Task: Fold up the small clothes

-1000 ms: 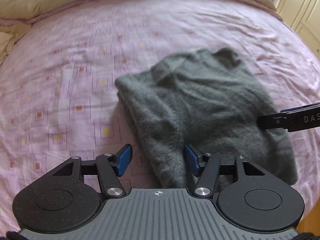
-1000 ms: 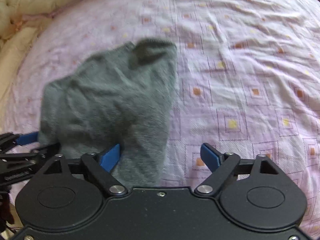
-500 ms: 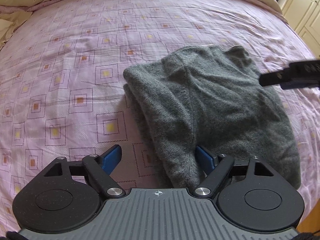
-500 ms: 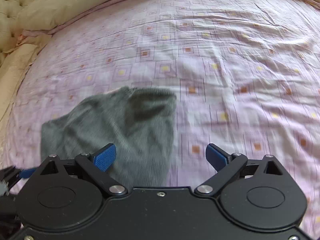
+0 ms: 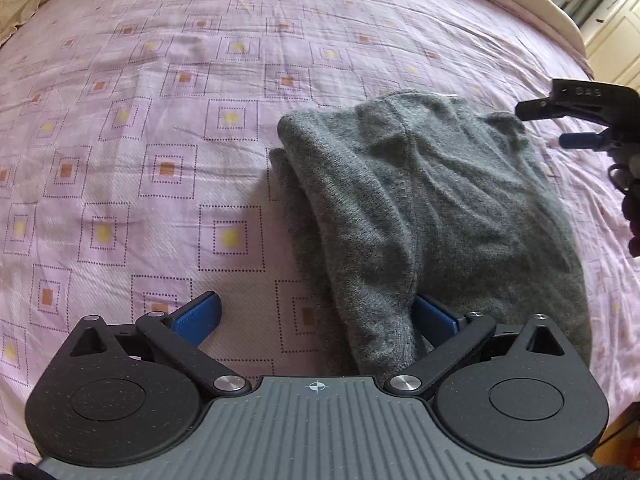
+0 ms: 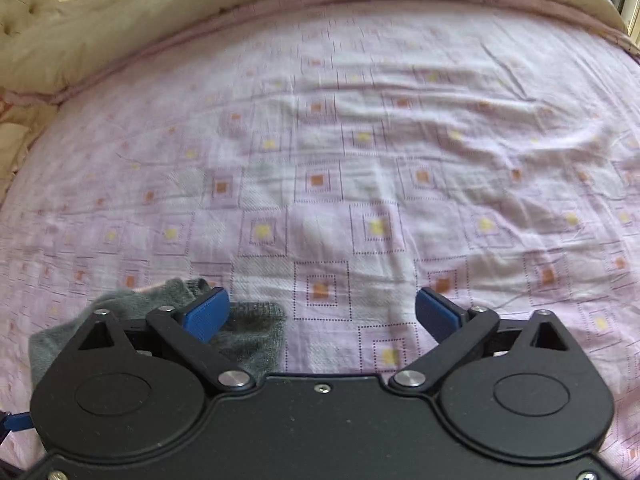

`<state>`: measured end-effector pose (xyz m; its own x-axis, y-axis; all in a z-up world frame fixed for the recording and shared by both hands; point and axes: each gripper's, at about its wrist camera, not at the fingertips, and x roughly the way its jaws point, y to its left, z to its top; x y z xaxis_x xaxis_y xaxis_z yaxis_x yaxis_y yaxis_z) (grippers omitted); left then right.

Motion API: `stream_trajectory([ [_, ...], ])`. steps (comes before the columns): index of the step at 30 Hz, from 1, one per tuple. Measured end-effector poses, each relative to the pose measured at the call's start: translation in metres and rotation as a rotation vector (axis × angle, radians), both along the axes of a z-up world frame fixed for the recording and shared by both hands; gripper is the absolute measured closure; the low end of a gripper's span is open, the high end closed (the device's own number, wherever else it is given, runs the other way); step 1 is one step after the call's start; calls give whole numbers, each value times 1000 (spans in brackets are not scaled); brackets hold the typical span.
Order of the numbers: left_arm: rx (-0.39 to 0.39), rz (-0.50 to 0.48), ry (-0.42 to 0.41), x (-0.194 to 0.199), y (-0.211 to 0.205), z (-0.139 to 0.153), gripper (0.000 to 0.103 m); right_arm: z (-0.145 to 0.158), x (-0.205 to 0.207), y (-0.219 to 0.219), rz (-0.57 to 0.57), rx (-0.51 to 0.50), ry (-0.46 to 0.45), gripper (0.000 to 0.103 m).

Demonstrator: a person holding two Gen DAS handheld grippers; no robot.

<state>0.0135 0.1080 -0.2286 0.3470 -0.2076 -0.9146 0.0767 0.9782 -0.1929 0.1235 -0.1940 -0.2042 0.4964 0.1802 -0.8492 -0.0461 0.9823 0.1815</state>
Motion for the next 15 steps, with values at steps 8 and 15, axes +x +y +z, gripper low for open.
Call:
stream_trajectory([
  [8, 99, 22, -113, -11, -11, 42, 0, 38, -59, -4, 78, 44, -93, 0],
  [15, 164, 40, -257, -27, -26, 110, 1, 82, -113, -8, 159, 84, -245, 0],
])
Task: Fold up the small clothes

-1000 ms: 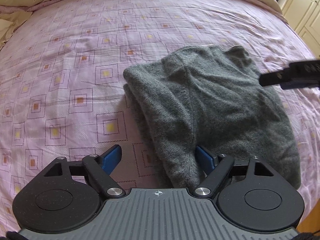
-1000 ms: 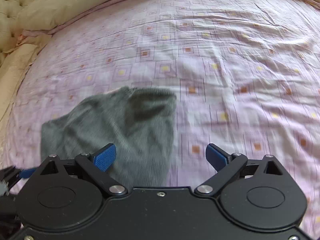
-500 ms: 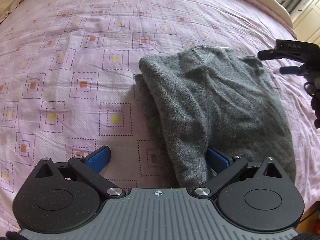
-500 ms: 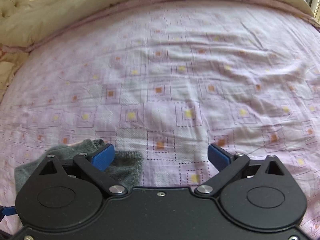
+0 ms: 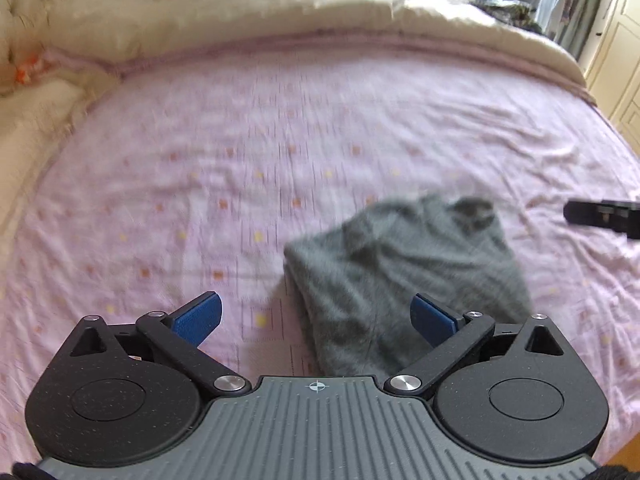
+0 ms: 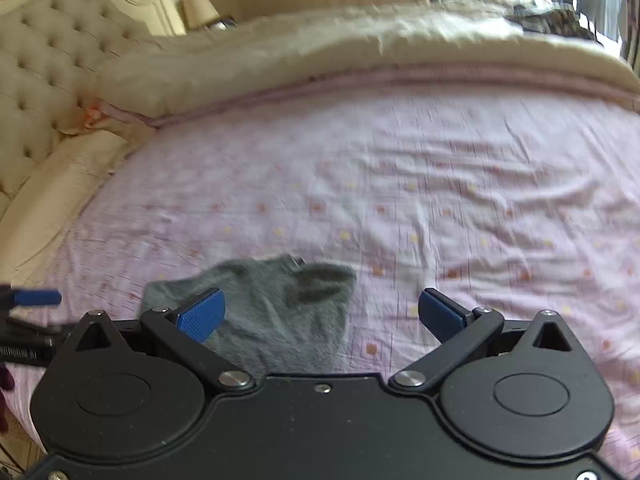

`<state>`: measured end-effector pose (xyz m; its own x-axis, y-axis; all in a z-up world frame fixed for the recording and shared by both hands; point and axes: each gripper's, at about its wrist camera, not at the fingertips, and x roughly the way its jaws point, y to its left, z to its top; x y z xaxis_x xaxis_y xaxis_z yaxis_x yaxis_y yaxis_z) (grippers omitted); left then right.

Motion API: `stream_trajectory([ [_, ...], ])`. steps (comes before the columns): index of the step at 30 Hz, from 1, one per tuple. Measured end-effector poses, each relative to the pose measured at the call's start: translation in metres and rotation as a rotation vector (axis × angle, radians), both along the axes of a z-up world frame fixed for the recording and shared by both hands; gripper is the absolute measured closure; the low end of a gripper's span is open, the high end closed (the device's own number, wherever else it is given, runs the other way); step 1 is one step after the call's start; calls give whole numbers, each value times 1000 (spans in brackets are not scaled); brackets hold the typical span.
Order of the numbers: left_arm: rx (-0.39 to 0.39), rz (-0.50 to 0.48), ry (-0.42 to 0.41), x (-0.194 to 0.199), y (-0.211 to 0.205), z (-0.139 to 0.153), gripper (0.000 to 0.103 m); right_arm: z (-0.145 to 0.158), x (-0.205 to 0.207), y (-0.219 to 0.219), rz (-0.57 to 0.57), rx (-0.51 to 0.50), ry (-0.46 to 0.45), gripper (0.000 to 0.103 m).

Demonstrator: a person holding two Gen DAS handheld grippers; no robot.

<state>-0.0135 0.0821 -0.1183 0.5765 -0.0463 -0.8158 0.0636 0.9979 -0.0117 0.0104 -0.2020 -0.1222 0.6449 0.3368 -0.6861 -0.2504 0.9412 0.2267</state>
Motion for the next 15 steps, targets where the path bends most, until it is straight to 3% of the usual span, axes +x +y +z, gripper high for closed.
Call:
stream_trajectory([
  [4, 14, -20, -203, -18, -13, 54, 1, 35, -22, -2, 63, 39, -124, 0],
  [8, 79, 45, -350, -36, -26, 87, 1, 62, -41, 0, 51, 57, -214, 1],
  [10, 118, 101, -347, -37, -32, 93, 1, 69, -50, 5, -45, -33, -249, 0],
  [12, 130, 117, -284, -31, -36, 90, 1, 71, -56, 12, -126, -148, -258, 0],
  [15, 102, 112, -154, -27, -35, 75, 1, 60, -50, 15, -82, -188, -143, 1],
])
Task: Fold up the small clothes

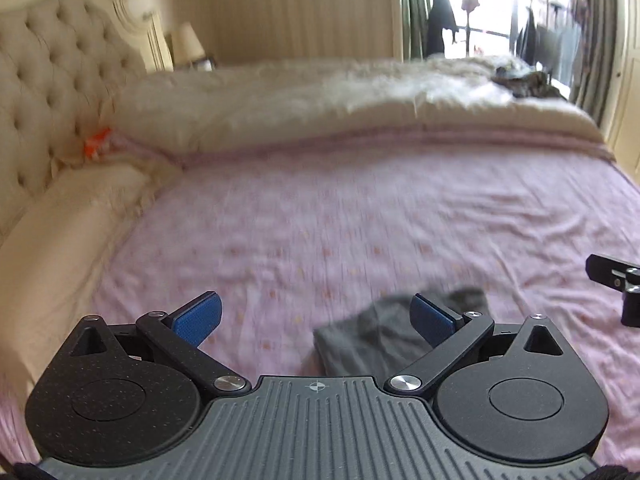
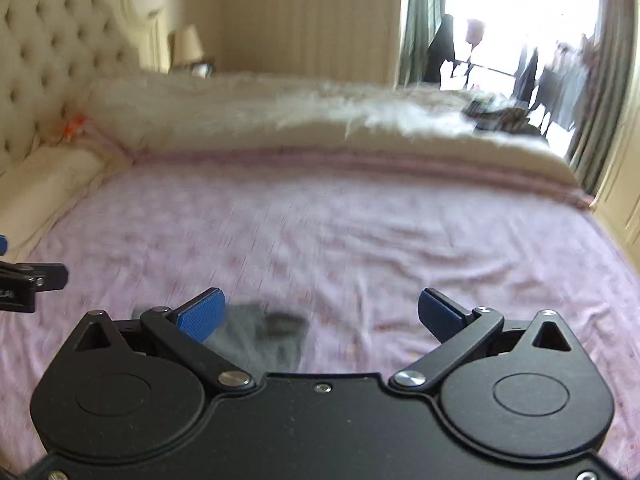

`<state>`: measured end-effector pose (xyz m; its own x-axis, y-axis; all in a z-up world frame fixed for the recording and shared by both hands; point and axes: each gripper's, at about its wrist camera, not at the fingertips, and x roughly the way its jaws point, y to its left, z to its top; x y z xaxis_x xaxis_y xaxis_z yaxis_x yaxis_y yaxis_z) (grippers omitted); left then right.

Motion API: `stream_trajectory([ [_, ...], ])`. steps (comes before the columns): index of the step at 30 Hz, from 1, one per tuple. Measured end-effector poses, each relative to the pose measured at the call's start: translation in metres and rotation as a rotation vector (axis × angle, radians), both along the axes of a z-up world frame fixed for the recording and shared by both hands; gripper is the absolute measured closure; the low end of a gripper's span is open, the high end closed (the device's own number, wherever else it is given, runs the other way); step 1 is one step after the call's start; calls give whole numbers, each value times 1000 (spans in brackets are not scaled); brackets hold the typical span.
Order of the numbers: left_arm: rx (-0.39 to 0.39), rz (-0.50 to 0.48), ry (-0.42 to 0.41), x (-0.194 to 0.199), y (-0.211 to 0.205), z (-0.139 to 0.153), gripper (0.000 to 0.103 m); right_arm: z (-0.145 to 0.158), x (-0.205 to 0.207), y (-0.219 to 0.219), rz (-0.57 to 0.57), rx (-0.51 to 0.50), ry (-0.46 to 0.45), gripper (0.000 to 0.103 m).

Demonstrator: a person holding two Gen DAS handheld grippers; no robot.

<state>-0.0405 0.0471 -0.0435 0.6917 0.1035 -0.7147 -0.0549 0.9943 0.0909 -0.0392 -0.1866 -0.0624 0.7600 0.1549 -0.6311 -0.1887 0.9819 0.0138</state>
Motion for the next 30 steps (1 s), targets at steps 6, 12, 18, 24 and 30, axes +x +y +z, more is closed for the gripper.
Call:
stream_trajectory([
  [6, -96, 64, 267, -7, 15, -43, 3, -37, -3, 1, 35, 36, 250, 1],
  [12, -99, 100, 383, -23, 16, -68, 11, -68, -12, 0, 13, 87, 415, 1],
  [18, -113, 105, 424, -27, 14, -81, 11, -77, -21, 2, -20, 130, 464, 1],
  [24, -112, 89, 444, -27, 4, -87, 11, -76, -19, -1, -30, 136, 455, 1],
  [30, -104, 79, 454, -26, 1, -92, 11, -74, -19, -3, -30, 141, 444, 1],
])
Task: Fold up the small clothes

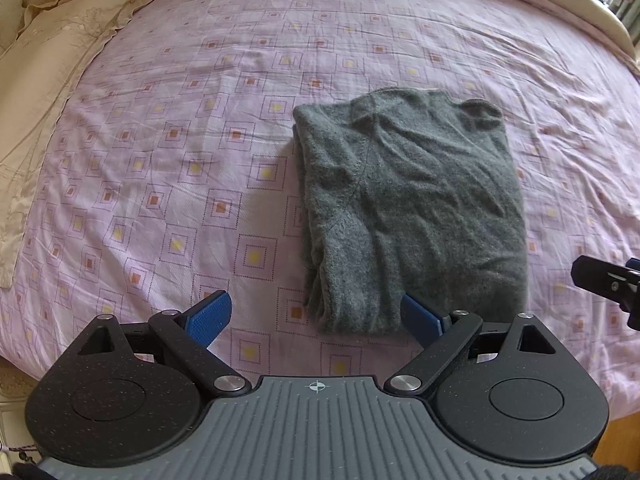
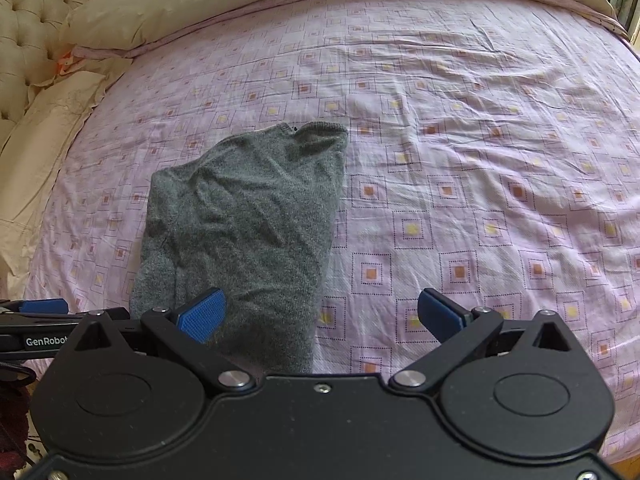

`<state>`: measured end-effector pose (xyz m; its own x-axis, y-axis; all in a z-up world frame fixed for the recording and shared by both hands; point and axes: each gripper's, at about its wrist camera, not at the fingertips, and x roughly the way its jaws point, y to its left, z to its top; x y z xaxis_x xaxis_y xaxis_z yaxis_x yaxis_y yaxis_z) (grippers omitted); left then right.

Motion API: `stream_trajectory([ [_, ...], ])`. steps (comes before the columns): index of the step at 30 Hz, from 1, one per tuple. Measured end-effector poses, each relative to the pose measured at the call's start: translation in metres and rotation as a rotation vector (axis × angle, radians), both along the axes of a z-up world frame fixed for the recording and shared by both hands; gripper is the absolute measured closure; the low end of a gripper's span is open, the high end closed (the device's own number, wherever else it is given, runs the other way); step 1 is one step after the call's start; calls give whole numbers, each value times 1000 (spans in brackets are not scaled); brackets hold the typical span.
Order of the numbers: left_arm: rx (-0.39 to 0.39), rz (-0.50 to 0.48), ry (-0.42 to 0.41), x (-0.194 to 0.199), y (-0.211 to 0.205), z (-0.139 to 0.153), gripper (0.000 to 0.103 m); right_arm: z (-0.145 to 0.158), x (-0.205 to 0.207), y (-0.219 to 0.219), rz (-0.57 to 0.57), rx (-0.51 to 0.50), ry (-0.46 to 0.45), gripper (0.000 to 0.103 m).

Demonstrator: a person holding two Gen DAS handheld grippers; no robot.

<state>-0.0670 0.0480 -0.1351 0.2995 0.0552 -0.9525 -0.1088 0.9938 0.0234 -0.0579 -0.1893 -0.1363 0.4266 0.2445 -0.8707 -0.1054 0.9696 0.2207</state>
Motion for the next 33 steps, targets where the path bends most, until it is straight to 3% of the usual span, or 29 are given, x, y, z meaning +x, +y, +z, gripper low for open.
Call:
stream_trajectory([
  [33, 0, -9, 25, 6, 0, -9, 11, -2, 7, 9, 34, -10, 2, 1],
])
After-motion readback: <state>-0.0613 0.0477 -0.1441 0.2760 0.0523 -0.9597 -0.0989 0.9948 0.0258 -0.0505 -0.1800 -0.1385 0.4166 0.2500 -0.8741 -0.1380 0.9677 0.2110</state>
